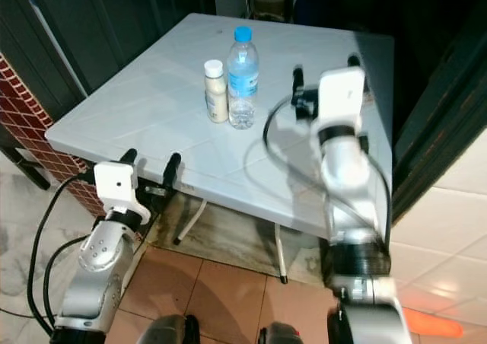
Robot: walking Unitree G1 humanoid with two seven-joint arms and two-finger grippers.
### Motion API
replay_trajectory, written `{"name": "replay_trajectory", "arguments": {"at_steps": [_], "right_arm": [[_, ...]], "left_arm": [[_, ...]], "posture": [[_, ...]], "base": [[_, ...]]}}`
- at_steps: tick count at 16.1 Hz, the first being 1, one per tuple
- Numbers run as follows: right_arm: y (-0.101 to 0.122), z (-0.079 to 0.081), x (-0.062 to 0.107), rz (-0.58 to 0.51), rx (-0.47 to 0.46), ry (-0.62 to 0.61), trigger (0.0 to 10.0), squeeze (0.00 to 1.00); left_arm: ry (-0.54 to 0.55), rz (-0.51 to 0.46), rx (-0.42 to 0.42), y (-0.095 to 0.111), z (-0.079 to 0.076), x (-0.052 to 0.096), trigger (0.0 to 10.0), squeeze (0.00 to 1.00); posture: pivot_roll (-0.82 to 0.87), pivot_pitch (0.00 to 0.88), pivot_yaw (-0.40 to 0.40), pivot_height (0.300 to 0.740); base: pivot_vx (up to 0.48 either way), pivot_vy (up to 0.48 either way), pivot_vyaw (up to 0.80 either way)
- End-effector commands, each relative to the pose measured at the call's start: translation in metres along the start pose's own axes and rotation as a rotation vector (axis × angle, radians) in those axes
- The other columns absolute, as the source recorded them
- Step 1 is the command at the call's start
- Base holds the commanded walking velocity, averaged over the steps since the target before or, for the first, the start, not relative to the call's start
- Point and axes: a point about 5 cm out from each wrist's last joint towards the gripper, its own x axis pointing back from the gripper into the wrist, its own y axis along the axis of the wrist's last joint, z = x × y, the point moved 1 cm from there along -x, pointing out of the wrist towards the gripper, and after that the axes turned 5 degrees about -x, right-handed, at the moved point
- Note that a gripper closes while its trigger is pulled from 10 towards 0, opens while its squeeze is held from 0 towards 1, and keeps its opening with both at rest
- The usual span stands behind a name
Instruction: Restocking fridge
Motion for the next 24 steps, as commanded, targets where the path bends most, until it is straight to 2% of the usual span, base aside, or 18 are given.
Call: {"name": "replay_trajectory", "arguments": {"at_steps": [1,3,9,10,12,13,14,15,17,21,24], "right_arm": [[0.003,0.011,-0.010,-0.012,-0.039,0.056,10.0,0.00],[0.013,0.027,-0.026,-0.049,-0.089,0.128,10.0,0.00],[0.008,0.049,-0.035,-0.033,-0.167,0.231,10.0,0.00],[0.009,0.052,-0.036,-0.040,-0.199,0.252,10.0,1.00],[0.010,0.049,-0.041,-0.051,-0.155,0.226,10.0,1.00],[0.010,0.047,-0.043,-0.051,-0.154,0.227,10.0,0.54],[0.009,0.045,-0.045,-0.048,-0.140,0.228,10.0,0.34],[0.009,0.043,-0.047,-0.047,-0.137,0.226,10.0,0.00],[0.008,0.038,-0.053,-0.030,-0.090,0.212,10.0,0.00],[0.005,0.039,-0.063,0.004,-0.113,0.223,10.0,0.00],[0.005,0.044,-0.068,0.022,-0.095,0.246,10.0,0.00]], "left_arm": [[0.017,-0.001,-0.022,0.002,0.005,0.001,10.0,0.00],[0.014,0.000,-0.026,0.002,0.004,0.003,10.0,0.00],[0.019,0.005,-0.032,0.003,0.004,0.006,10.0,0.00],[0.019,0.007,-0.032,0.002,0.004,0.005,10.0,0.00],[0.015,0.011,-0.032,0.002,0.002,0.006,10.0,0.00],[0.015,0.013,-0.031,0.002,0.002,0.006,10.0,0.00],[0.016,0.014,-0.032,0.002,0.002,0.006,10.0,0.00],[0.017,0.014,-0.033,0.002,0.002,0.006,10.0,0.00],[0.018,0.016,-0.036,0.001,0.003,0.005,10.0,0.00],[0.011,0.015,-0.034,0.003,0.001,0.006,10.0,0.00],[0.004,0.022,-0.038,0.003,0.001,0.010,10.0,0.00]], "posture": [[0.05,0.084,0.061,0.740],[0.07,0.092,0.057,0.740],[0.08,0.100,0.053,0.740],[0.08,0.101,0.053,0.740],[0.08,0.102,0.053,0.740],[0.08,0.103,0.053,0.740],[0.08,0.103,0.051,0.740],[0.08,0.103,0.051,0.740],[0.08,0.104,0.049,0.740],[0.09,0.116,0.052,0.740],[0.11,0.137,0.050,0.740]], "base": [[0.000,0.000,0.00],[0.000,0.000,0.00],[0.000,0.000,0.00],[0.000,0.000,0.00],[0.000,0.000,0.00],[0.000,0.000,0.00],[0.000,0.000,0.00],[0.000,0.000,0.00],[0.000,0.000,0.00],[0.000,0.000,0.00],[0.000,0.000,0.00]]}}
